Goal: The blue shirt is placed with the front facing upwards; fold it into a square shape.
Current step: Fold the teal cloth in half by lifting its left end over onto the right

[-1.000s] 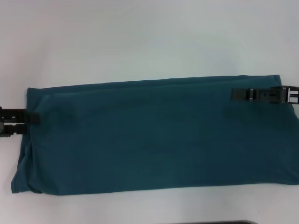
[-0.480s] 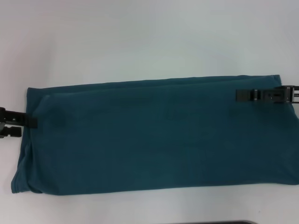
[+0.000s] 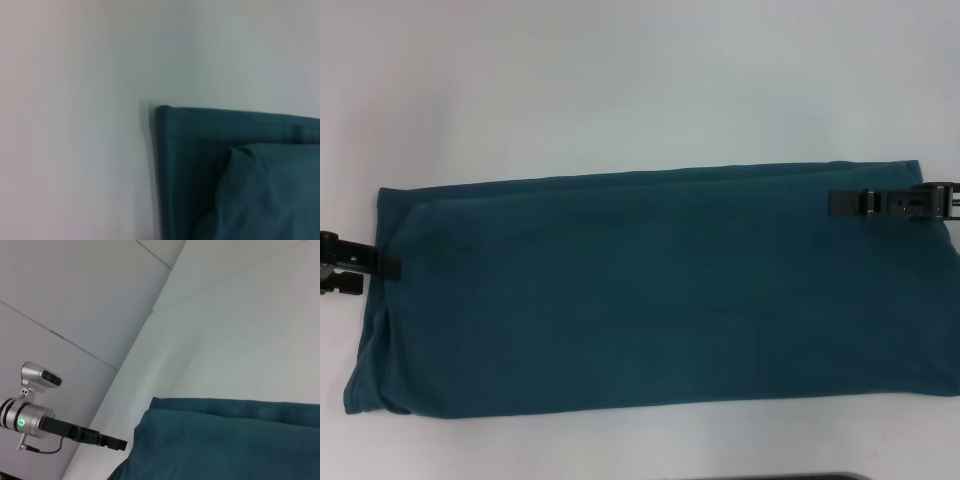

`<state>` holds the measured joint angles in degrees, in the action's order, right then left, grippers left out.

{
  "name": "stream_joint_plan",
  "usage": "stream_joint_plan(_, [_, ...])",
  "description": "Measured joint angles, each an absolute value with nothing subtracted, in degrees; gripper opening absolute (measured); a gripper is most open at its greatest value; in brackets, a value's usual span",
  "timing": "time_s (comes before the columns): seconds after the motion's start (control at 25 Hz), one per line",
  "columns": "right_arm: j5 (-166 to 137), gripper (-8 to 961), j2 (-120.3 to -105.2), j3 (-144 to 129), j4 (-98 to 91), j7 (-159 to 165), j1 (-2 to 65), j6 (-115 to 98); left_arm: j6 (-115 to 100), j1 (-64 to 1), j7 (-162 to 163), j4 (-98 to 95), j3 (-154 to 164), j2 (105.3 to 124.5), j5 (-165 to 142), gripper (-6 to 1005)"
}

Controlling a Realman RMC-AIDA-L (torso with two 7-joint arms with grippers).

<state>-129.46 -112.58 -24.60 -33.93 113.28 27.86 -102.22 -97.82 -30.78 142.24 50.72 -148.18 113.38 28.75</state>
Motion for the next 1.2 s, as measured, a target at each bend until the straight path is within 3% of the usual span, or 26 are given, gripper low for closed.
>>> stream_joint_plan(1.2, [-129.46,848,-112.58,-24.61,-33.72,113.29,27.74,-102.21,-96.22,-33.15,142.46,49.48,-147.67,113.85,23.17,675])
